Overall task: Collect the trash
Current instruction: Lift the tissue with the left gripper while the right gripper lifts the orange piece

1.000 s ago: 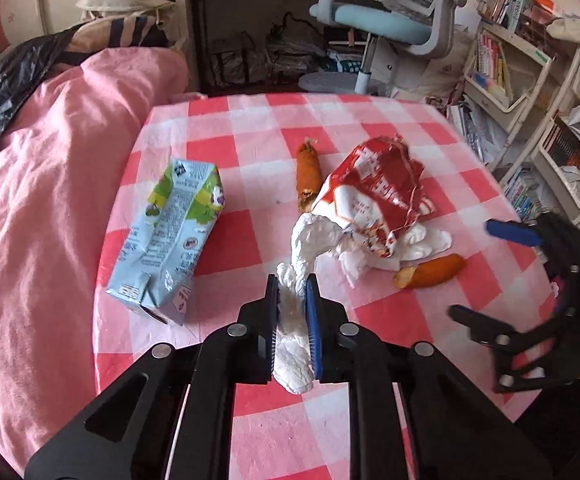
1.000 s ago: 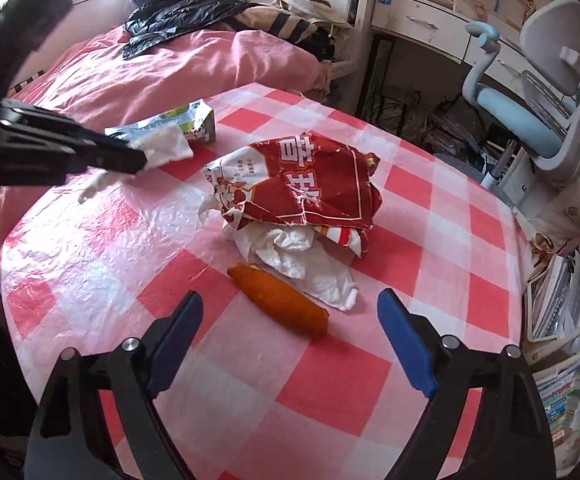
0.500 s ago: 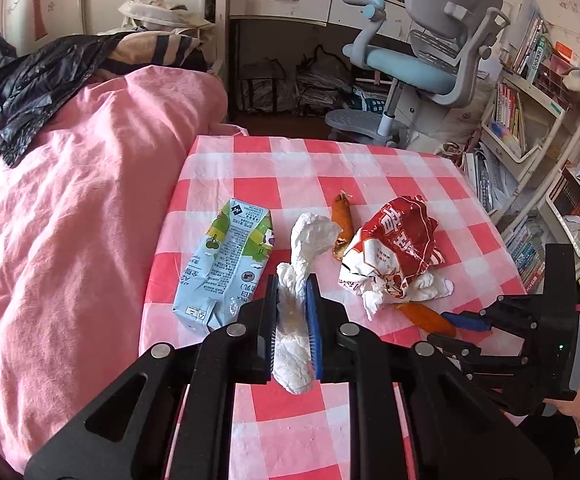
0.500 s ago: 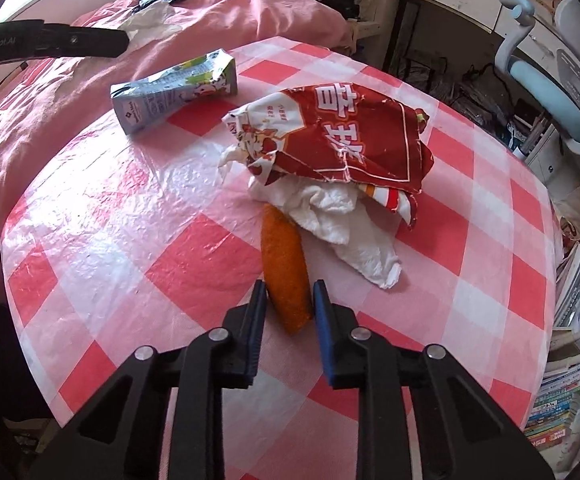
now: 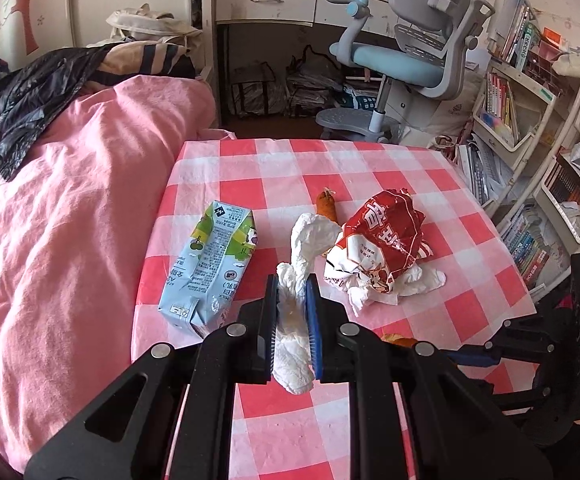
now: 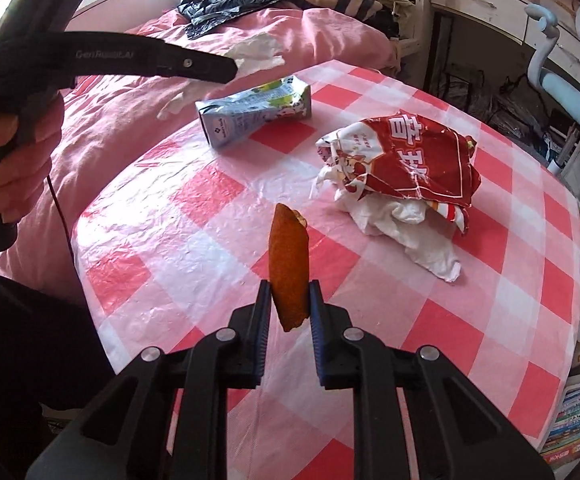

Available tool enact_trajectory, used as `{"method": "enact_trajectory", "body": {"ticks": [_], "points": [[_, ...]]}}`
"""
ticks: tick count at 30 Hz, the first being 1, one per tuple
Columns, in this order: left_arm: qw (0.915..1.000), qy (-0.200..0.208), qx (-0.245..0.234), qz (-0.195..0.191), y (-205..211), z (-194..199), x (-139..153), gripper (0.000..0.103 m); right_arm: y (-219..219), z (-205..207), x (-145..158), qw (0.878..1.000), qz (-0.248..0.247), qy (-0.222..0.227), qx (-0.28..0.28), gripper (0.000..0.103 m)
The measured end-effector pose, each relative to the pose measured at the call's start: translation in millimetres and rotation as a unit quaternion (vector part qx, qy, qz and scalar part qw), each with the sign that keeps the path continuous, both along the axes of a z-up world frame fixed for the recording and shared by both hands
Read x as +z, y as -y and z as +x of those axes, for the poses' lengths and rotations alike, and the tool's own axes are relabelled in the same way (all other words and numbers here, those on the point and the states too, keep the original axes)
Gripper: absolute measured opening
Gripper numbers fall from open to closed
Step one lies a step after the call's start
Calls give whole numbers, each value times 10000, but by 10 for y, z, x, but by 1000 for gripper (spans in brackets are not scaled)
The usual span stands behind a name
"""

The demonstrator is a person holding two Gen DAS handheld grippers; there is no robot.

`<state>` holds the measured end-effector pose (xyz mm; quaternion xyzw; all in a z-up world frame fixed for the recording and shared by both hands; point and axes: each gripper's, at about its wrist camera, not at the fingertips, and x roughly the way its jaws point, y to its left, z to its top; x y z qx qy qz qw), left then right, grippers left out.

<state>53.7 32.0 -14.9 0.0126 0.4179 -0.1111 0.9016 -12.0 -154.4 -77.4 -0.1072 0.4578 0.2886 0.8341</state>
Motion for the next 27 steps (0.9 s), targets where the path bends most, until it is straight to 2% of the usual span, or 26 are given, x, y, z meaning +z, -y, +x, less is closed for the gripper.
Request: {"method": "enact_trajectory", "body": {"ticks": [13, 27], "points": [[9999, 59, -61, -73, 21, -46, 41, 13, 285, 73, 214, 9960, 595, 220, -629, 19], [9998, 40, -185, 57, 122, -53, -3, 13, 341, 66, 210, 9960, 536, 276, -662, 19]]}}
